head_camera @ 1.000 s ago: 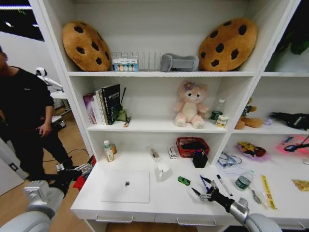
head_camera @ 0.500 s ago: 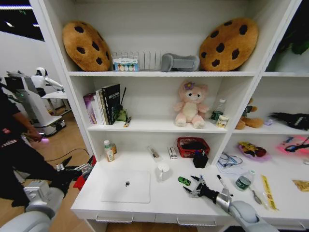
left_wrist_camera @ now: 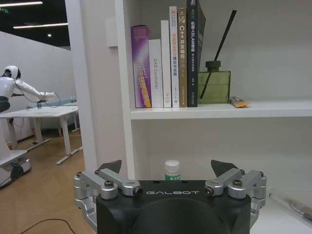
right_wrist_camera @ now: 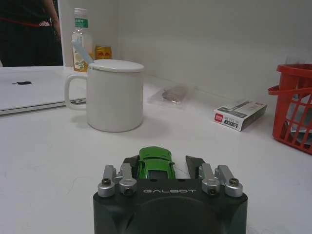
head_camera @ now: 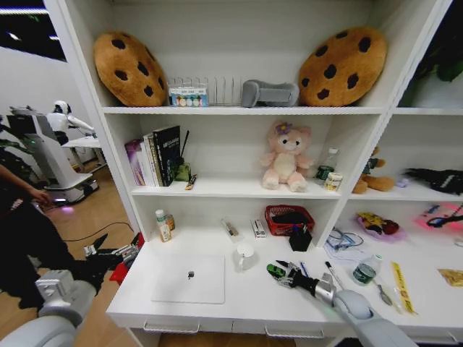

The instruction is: Organize the objects on the table.

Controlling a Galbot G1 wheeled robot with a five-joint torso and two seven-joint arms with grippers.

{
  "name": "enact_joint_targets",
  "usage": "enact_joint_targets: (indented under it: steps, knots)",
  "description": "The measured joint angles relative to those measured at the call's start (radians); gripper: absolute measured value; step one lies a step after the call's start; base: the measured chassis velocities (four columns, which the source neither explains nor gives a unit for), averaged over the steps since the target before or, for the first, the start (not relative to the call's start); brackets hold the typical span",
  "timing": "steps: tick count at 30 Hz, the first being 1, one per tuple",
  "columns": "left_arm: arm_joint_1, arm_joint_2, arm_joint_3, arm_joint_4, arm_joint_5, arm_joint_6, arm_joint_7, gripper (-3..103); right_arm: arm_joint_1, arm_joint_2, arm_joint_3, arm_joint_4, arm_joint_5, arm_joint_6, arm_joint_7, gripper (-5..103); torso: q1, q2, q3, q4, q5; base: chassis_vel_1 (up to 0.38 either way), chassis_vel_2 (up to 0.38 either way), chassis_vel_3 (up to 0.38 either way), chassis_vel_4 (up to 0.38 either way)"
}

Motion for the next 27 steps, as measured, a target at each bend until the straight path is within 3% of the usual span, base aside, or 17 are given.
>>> enact_joint_targets:
  steps: [5,18,27]
  knots:
    - [0.0,0.0,0.0,0.0,0.0,0.0,0.0,100,-0.006,-0.007,0.002,-0.002,-0.003,0.007,-0.01,37,0.0,0.0,0.0,0.0,-0.0001,0.0,0.0,0.0,0.0]
    - [0.0,0.0,0.0,0.0,0.0,0.0,0.0,100,-0.101,-0.016,0.102,0.067,0.025,0.007,-0.024,36,0.0,0.0,0.0,-0.0003,0.0004,0.0,0.0,0.0,0.0]
    - [0.0,0.0,0.0,0.0,0.0,0.0,0.0,100,-0.217,-0.148,0.271,0.342,0.152,-0.003,0.003,36,0.0,0.0,0.0,-0.0002,-0.0002,0.0,0.0,0.0,0.0]
